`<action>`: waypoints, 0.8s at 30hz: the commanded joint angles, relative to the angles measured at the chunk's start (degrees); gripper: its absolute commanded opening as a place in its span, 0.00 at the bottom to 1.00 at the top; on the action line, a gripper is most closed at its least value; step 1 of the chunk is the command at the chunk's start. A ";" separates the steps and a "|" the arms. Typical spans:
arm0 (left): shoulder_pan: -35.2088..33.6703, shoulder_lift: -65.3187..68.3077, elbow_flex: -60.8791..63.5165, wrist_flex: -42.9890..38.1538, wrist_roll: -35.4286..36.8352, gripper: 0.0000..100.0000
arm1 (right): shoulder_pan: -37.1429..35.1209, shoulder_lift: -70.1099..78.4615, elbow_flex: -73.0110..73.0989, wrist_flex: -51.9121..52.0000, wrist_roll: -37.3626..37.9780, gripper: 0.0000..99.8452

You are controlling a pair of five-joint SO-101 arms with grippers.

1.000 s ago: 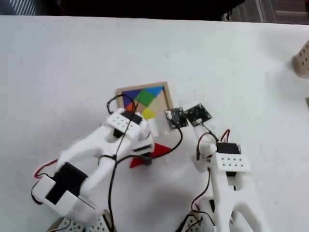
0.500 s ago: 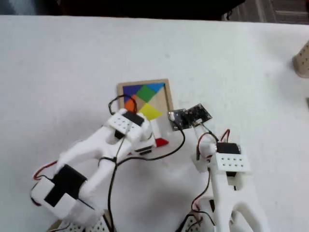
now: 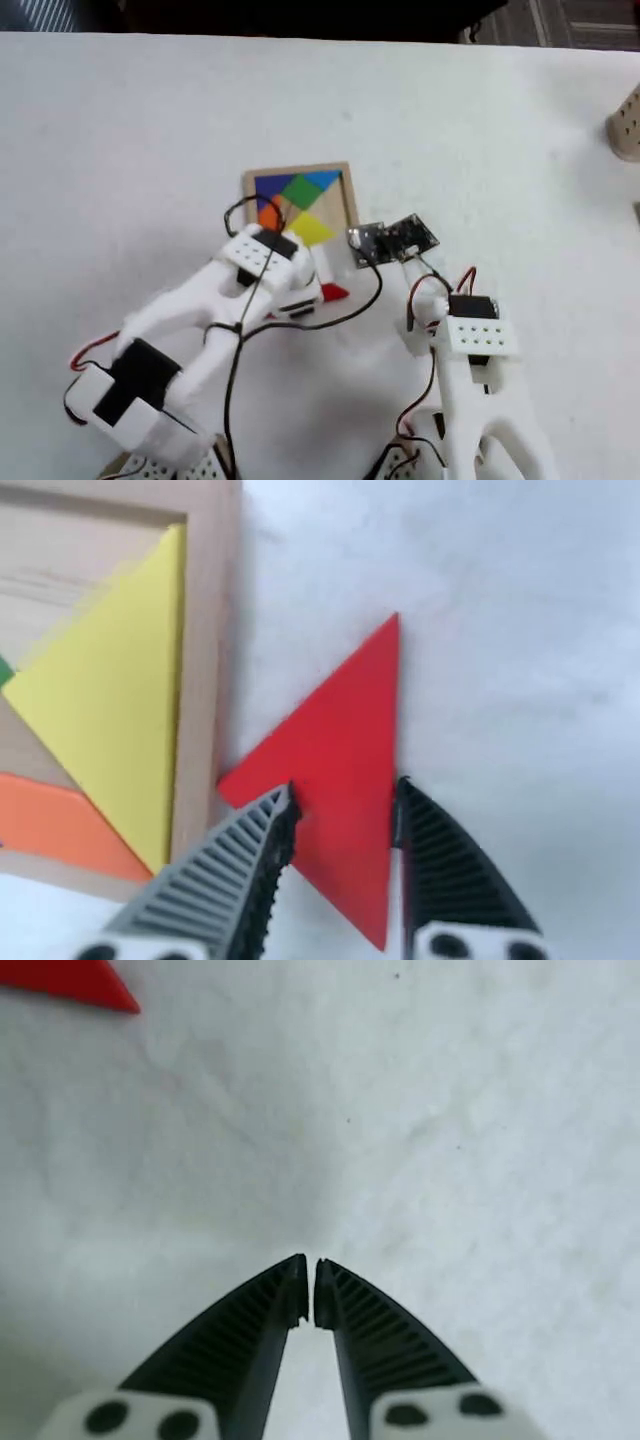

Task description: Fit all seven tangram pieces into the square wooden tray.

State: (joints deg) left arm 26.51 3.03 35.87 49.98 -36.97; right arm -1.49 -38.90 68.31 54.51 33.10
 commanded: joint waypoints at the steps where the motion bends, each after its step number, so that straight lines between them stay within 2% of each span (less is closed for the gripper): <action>1: -2.59 -0.31 -3.08 -3.25 4.66 0.27 | -0.40 -1.36 -0.18 -0.84 0.53 0.02; 4: -4.35 -0.22 -3.34 -7.03 8.97 0.30 | -0.48 -1.36 -0.18 -0.84 0.53 0.02; 9: -7.25 0.13 -3.34 -8.26 9.14 0.31 | -0.48 -1.36 -0.18 -0.84 0.62 0.02; 13: -7.87 0.13 -3.08 -7.82 3.96 0.31 | -0.48 -1.36 -0.18 -0.84 0.62 0.02; 17: -6.29 0.13 -2.81 -7.65 3.08 0.31 | -0.57 -1.36 -0.18 -0.84 0.62 0.02; 24: -0.31 0.13 -2.29 2.64 1.14 0.31 | -0.48 -1.36 -0.18 -0.84 0.62 0.02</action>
State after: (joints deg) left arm 22.02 3.65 34.99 46.90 -34.68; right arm -1.49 -38.90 68.31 54.51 33.10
